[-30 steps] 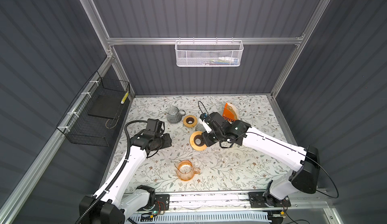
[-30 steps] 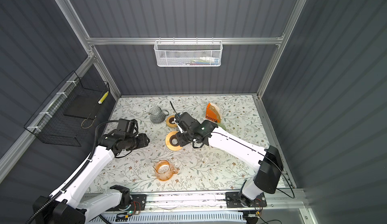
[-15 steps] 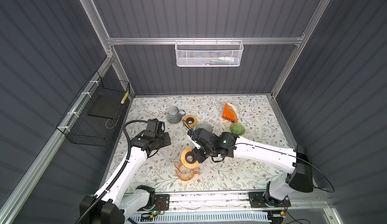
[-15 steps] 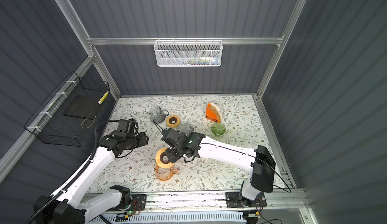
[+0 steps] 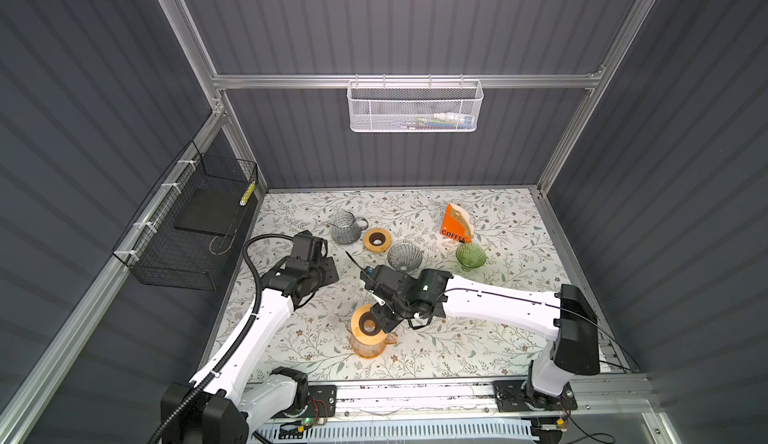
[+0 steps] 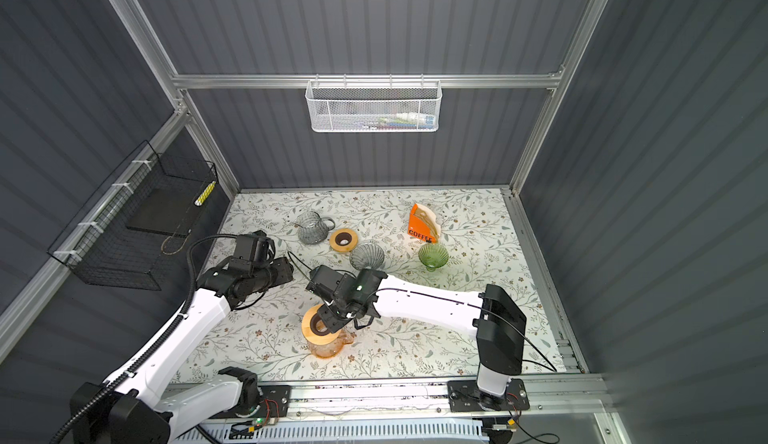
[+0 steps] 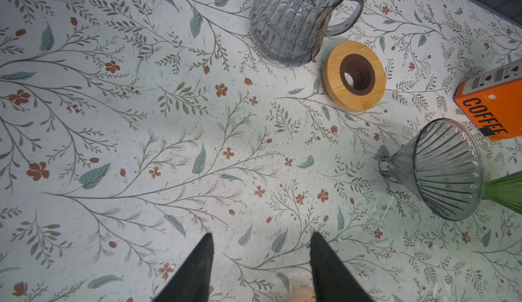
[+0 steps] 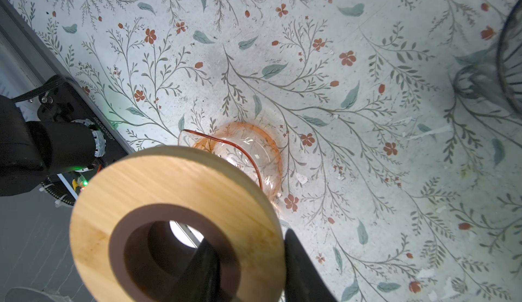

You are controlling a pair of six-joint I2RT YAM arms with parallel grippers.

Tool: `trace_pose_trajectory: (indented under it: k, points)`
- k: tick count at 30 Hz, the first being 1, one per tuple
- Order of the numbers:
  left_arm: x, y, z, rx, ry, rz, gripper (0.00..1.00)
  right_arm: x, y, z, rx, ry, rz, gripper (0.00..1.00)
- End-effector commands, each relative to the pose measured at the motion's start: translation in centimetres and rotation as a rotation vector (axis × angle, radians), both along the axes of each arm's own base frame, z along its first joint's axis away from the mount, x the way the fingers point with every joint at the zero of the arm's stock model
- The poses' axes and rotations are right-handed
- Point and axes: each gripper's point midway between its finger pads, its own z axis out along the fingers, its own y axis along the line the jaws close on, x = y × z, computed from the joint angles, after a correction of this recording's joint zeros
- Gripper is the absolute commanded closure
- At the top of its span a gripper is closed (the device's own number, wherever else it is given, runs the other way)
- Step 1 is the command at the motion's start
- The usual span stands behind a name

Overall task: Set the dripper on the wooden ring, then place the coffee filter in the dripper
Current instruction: 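Lower the bamboo stand onto the pink pitcher's mouth with the right gripper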

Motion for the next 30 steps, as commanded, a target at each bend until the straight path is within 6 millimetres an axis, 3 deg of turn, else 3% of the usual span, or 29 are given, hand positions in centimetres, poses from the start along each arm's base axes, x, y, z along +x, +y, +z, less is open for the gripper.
trace_pose_trajectory:
  k: [1,30]
  points:
    - [0.1,0.1,-0.5,0.013,0.000,0.006,0.44,-0.2,0.9,0.2,0.010,0.013,0.008,0.78]
    - [0.2,-0.8,0.6,-0.035,-0.063,-0.039,0.43,0.2,1.6,-2.7,-0.083,0.039,0.009,0.75]
